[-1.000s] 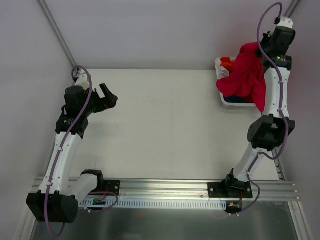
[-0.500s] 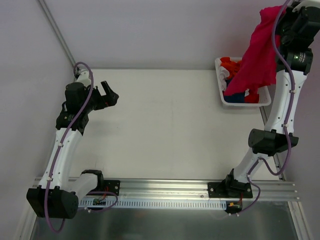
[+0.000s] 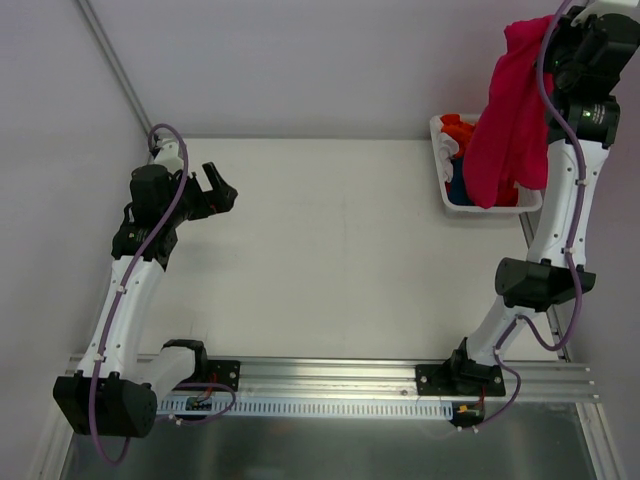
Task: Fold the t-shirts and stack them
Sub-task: Move the tshirt to the center of the board
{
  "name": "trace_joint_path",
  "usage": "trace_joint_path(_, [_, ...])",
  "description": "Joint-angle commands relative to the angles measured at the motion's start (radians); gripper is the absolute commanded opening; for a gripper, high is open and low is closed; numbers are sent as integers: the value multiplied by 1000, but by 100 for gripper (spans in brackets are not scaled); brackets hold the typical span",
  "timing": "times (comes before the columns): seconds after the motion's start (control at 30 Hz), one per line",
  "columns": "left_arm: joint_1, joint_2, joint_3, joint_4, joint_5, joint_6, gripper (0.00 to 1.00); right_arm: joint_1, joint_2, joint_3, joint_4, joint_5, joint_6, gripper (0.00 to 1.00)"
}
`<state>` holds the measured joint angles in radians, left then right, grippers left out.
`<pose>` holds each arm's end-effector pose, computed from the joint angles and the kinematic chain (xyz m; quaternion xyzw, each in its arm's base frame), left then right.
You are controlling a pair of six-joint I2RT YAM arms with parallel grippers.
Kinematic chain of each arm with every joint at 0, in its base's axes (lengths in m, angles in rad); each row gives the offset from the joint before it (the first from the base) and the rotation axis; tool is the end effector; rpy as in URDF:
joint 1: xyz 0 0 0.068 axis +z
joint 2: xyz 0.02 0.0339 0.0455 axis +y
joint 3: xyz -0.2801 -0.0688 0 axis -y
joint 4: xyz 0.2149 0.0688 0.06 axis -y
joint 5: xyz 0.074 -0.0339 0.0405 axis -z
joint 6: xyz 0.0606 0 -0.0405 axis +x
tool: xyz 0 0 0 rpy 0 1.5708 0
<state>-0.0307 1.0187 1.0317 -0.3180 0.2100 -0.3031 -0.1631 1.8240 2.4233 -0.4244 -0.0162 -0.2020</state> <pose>0.2138 -0.0192 0.3748 -0.0475 0.8029 -0.1811 0.5660 0.3616 -0.0585 0.5789 -0.0187 0.6424 -0.1340 0.7544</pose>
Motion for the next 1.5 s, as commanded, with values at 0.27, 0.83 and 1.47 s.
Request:
trace_joint_path(0.27, [11,-25,14,22,5,-4,99,20,-28,-6,24,-62,16,1])
trace_joint_path(0.83, [11,-84,-32,20,-73,-62,99,508,-54,132,-17,-102,-77,1])
trace_joint_path(1.47, [12,-262,-73,-58,-276,-64,99,784,-253,-680,96,-251,41,0])
